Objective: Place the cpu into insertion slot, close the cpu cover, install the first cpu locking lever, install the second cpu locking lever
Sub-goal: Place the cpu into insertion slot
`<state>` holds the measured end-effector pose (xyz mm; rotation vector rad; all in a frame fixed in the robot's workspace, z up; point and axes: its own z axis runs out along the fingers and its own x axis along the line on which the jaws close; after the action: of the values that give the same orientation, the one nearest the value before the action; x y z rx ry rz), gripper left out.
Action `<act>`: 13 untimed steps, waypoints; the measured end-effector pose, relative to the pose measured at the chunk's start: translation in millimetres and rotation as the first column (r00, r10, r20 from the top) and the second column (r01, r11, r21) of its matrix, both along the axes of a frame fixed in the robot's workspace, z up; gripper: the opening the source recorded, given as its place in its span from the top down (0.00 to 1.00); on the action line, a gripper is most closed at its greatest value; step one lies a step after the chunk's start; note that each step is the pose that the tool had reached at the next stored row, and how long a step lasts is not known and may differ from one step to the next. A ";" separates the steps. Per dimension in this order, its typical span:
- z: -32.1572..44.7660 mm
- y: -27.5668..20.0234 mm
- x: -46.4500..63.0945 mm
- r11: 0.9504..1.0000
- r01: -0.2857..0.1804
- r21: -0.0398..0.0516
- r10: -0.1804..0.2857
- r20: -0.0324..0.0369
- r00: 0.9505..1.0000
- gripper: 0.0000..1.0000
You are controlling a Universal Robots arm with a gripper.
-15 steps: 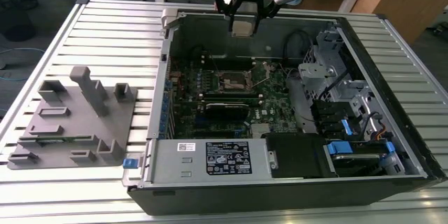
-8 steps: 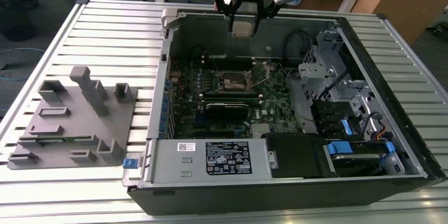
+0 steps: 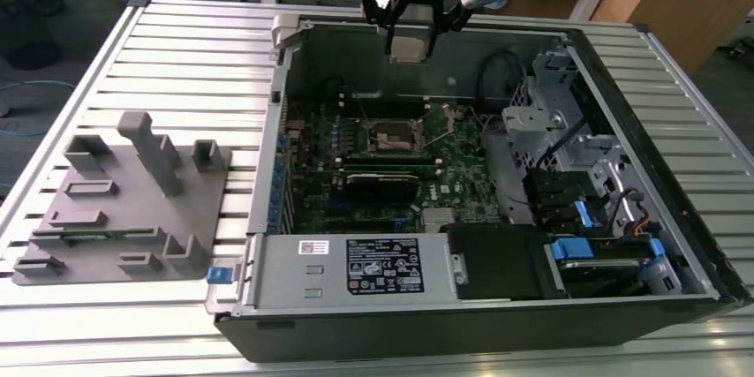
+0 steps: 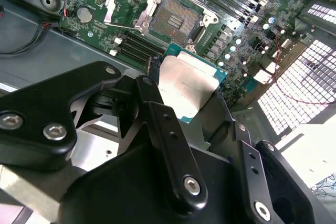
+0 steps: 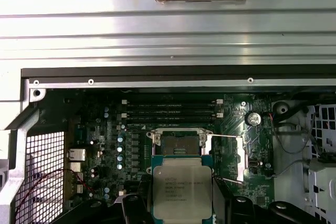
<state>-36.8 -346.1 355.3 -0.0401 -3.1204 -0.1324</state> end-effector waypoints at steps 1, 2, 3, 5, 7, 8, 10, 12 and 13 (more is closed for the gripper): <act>-0.2 0.0 0.0 1.000 0.000 0.000 0.000 0.000 1.000 0.46; -0.6 0.1 0.1 1.000 0.000 0.000 0.000 0.000 1.000 0.46; -0.9 0.1 0.0 1.000 0.000 0.000 0.000 0.000 1.000 0.46; -1.8 0.0 0.0 1.000 0.000 0.000 0.000 0.000 1.000 0.46; -2.4 0.0 0.0 1.000 0.000 0.000 0.000 0.000 1.000 0.46; -2.7 0.0 0.0 1.000 0.000 0.000 0.000 0.000 1.000 0.46; -3.5 0.0 0.0 1.000 0.000 0.000 0.000 0.000 1.000 0.46; -5.1 0.0 0.0 1.000 0.000 0.000 0.000 0.000 1.000 0.46; -5.9 0.0 0.0 1.000 0.000 0.000 0.000 0.000 1.000 0.46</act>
<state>-36.8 -346.1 349.4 -0.0400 -3.1206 -0.1326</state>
